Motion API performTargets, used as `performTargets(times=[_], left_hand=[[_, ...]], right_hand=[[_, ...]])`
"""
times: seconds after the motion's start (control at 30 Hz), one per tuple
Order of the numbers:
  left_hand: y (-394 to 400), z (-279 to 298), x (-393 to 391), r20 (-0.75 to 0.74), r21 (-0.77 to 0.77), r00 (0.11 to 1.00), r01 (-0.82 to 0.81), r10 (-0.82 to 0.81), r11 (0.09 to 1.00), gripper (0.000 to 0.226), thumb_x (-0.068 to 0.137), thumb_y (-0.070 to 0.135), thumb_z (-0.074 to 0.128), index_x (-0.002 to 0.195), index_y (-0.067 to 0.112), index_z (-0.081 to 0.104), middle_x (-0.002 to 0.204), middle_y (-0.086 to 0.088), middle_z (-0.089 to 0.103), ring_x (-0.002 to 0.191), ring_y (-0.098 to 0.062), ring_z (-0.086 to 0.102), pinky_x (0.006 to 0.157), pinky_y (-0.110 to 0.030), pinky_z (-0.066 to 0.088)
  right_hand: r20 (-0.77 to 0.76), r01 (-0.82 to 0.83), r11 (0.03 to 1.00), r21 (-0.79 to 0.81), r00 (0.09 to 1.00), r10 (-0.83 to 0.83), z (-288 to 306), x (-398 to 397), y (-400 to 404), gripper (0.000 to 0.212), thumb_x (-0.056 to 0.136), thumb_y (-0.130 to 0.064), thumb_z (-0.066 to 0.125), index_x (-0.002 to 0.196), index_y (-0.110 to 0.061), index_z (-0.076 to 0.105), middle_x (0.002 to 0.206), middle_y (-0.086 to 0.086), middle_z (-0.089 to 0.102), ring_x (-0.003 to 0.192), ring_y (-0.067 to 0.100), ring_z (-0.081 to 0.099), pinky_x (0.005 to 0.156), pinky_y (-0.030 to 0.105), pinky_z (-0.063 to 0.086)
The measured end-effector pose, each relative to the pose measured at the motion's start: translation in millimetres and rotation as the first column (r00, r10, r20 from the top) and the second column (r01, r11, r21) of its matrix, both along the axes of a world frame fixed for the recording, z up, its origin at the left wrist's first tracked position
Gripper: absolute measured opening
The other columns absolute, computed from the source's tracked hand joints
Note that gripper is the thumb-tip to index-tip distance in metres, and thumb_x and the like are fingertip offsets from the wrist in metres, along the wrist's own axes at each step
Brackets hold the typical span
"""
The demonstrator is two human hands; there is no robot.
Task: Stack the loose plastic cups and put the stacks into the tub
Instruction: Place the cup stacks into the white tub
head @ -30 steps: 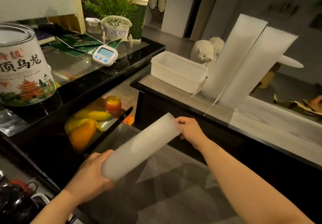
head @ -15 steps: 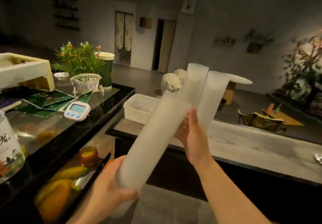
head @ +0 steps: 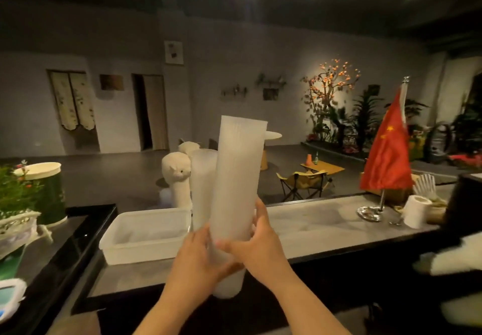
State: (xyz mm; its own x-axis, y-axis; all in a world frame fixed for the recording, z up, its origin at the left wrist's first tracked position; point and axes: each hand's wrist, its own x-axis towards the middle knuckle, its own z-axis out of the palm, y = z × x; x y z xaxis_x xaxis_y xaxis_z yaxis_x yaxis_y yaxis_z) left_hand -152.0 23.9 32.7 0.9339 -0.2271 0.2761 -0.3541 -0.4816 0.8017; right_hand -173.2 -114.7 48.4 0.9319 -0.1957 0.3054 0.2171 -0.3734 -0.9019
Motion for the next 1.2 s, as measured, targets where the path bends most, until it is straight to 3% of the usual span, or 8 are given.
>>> performTargets(times=[0.07,0.17,0.4,0.6,0.7,0.9,1.13,1.2], left_hand=[[-7,7,16,0.064,0.083,0.996,-0.065,0.059,0.994,0.095,0.055,0.066,0.084,0.134,0.036,0.042,0.123,0.011,0.052,0.109,-0.011,0.056,0.094,-0.042,0.054],[-11,13,35,0.076,0.067,0.994,-0.087,0.082,0.994,0.087,0.064,0.054,0.085,0.137,0.032,0.045,0.119,0.011,0.061,0.104,-0.012,0.061,0.090,-0.038,0.055],[1,18,80,0.030,0.161,0.983,-0.181,0.178,0.970,0.071,0.065,0.043,0.086,0.126,0.023,0.054,0.090,0.012,0.068,0.084,-0.005,0.063,0.075,-0.028,0.053],[-3,-5,96,-0.026,0.214,0.984,-0.168,0.178,0.962,0.071,0.065,0.042,0.085,0.126,0.028,0.053,0.089,0.010,0.069,0.083,-0.004,0.064,0.075,-0.025,0.053],[-7,-20,103,-0.023,0.229,0.983,-0.173,0.183,0.958,0.062,0.069,0.036,0.080,0.125,0.024,0.056,0.086,0.013,0.067,0.080,-0.004,0.064,0.075,-0.023,0.053],[-9,-34,115,-0.022,0.224,0.985,-0.160,0.169,0.961,0.059,0.074,0.031,0.074,0.129,0.029,0.051,0.092,0.015,0.066,0.081,-0.005,0.066,0.078,-0.023,0.054],[20,-28,134,-0.153,0.352,0.988,0.074,-0.020,0.933,0.104,0.060,0.040,0.086,0.148,0.032,0.032,0.120,0.014,0.057,0.090,-0.002,0.066,0.078,-0.015,0.052],[34,-17,144,-0.140,0.375,0.990,0.023,0.032,0.927,0.098,0.064,0.035,0.086,0.148,0.030,0.034,0.121,0.012,0.057,0.086,0.000,0.067,0.082,-0.019,0.053]], right_hand=[[0.043,0.028,0.999,-0.032,0.999,-0.027,4,17,-4,0.115,0.060,-0.045,0.086,0.143,-0.050,0.007,0.125,-0.019,0.045,0.117,0.008,0.049,0.093,0.030,0.051],[0.067,0.074,0.992,-0.099,0.995,-0.068,6,44,-5,0.114,0.059,-0.054,0.083,0.144,-0.047,0.008,0.133,-0.010,0.041,0.122,0.013,0.046,0.100,0.042,0.050],[0.087,0.109,0.959,-0.263,0.992,-0.089,-6,94,10,0.108,0.061,-0.071,0.073,0.146,-0.041,0.014,0.133,-0.009,0.046,0.120,0.014,0.047,0.099,0.039,0.051],[0.038,0.109,0.974,-0.198,0.994,-0.103,-35,110,8,0.107,0.063,-0.065,0.077,0.146,-0.034,0.017,0.127,-0.008,0.039,0.119,0.011,0.046,0.101,0.033,0.049],[0.007,0.118,0.965,-0.235,0.993,-0.119,-52,116,5,0.109,0.069,-0.063,0.074,0.150,-0.031,0.009,0.134,-0.008,0.037,0.125,0.011,0.044,0.105,0.028,0.044],[-0.007,0.152,0.961,-0.232,0.987,-0.157,-69,120,5,0.106,0.077,-0.059,0.070,0.150,-0.035,-0.003,0.141,-0.010,0.032,0.129,0.008,0.039,0.108,0.027,0.040],[-0.008,0.158,0.953,-0.260,0.986,-0.165,-69,118,5,0.109,0.076,-0.061,0.069,0.149,-0.036,-0.007,0.143,-0.009,0.026,0.132,0.010,0.034,0.111,0.030,0.038],[-0.009,0.160,0.953,-0.256,0.986,-0.168,-69,117,2,0.113,0.071,-0.064,0.072,0.149,-0.036,-0.006,0.142,-0.009,0.026,0.130,0.009,0.034,0.110,0.030,0.039]])
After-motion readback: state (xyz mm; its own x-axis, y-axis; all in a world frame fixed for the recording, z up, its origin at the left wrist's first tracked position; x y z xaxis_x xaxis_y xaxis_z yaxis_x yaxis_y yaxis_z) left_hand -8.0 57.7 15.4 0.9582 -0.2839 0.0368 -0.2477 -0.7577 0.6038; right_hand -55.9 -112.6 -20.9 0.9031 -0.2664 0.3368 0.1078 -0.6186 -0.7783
